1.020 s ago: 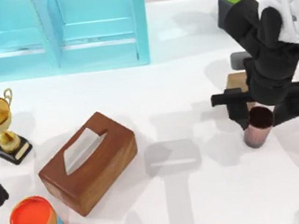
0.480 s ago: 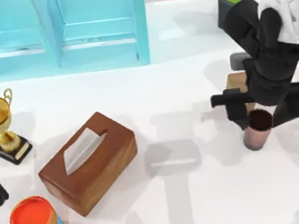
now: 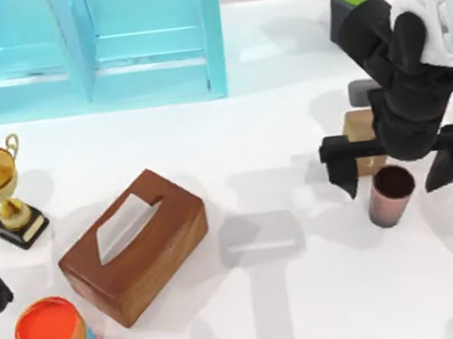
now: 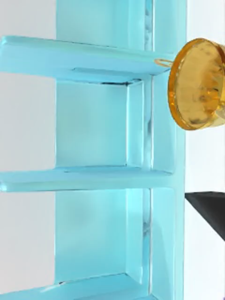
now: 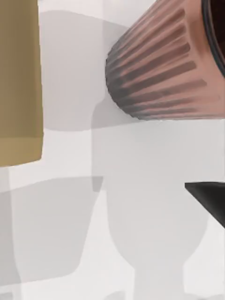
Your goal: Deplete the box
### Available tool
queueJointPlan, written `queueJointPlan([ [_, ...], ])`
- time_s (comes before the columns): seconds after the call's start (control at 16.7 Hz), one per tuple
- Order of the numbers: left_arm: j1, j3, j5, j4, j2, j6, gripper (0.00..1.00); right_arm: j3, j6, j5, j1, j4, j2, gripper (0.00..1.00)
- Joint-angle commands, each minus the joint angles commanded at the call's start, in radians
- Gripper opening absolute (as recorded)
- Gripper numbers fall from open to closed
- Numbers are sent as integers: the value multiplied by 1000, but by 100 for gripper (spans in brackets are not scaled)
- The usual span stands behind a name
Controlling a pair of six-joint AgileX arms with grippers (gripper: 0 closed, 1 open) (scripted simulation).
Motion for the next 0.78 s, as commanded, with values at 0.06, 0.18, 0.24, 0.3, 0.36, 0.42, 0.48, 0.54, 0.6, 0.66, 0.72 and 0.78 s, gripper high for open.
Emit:
queueJointPlan([
  [0.06, 0, 0, 0, 0, 0, 0, 100, 0, 0, 0, 0, 0, 0, 100],
  [0.18, 0, 0, 0, 0, 0, 0, 100, 0, 0, 0, 0, 0, 0, 100],
  [0.24, 0, 0, 0, 0, 0, 0, 100, 0, 0, 0, -2, 0, 0, 100],
  [0.3, 0, 0, 0, 0, 0, 0, 100, 3, 0, 0, -2, -3, 0, 100],
  [0.36, 0, 0, 0, 0, 0, 0, 100, 14, 0, 0, -2, -14, -1, 100],
  [0.42, 0, 0, 0, 0, 0, 0, 100, 32, 0, 1, -2, -35, -3, 100],
  [0.48, 0, 0, 0, 0, 0, 0, 100, 56, 0, 1, -2, -64, -5, 100],
  [0.54, 0, 0, 0, 0, 0, 0, 100, 85, -1, 2, -2, -99, -7, 100],
  [0.6, 0, 0, 0, 0, 0, 0, 100, 116, -1, 2, -2, -139, -11, 100],
  [0.66, 0, 0, 0, 0, 0, 0, 100, 148, -1, 2, -2, -182, -16, 100],
  [0.72, 0, 0, 0, 0, 0, 0, 100, 181, -1, 2, -3, -225, -23, 100],
  [0.78, 0, 0, 0, 0, 0, 0, 100, 214, -2, 2, -3, -265, -31, 100],
])
